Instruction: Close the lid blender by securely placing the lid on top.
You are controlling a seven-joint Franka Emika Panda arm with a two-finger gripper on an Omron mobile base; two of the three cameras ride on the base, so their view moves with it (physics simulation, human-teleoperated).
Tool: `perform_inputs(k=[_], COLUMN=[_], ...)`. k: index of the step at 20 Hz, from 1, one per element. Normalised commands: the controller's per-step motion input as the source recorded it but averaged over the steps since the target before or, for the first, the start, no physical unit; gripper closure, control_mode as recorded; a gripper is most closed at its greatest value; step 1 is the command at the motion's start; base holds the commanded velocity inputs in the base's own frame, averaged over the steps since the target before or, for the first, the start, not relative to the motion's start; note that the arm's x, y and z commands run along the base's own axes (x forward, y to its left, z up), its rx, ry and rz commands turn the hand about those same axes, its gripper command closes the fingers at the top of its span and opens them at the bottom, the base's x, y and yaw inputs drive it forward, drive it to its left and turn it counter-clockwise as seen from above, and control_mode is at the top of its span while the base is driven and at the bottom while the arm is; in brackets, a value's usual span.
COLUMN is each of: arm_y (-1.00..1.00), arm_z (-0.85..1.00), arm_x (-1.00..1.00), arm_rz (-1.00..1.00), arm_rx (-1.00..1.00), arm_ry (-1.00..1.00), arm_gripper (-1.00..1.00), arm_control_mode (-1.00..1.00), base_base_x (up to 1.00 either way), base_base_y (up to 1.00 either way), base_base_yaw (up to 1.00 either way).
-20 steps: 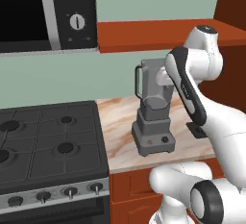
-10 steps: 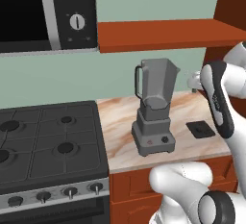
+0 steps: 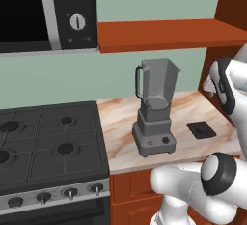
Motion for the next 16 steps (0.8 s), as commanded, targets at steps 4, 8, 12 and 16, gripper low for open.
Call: perform_inputs(k=[4, 8, 12, 16], arm_y=[0.0, 0.0, -0.14, -0.13], arm_z=[-0.51, -0.62, -0.5, -0.36], arm_x=[0.01, 0.22, 0.2, 0.28], arm_rz=[0.0, 0.0, 0.0, 0.0], arm_rx=[-0.16, -0.15, 0.0, 0.02], arm_ry=[0.0, 0.05, 0.12, 0.08], arm_gripper=[-1.0, -1.0, -1.0, -1.0], arm_control_mode=[-1.0, -1.0, -1.0, -1.0], base_base_x=[0.0, 0.0, 0.0, 0.0], base_base_y=[0.0, 0.0, 0.0, 0.0], base_base_yaw=[0.0, 0.0, 0.0, 0.0])
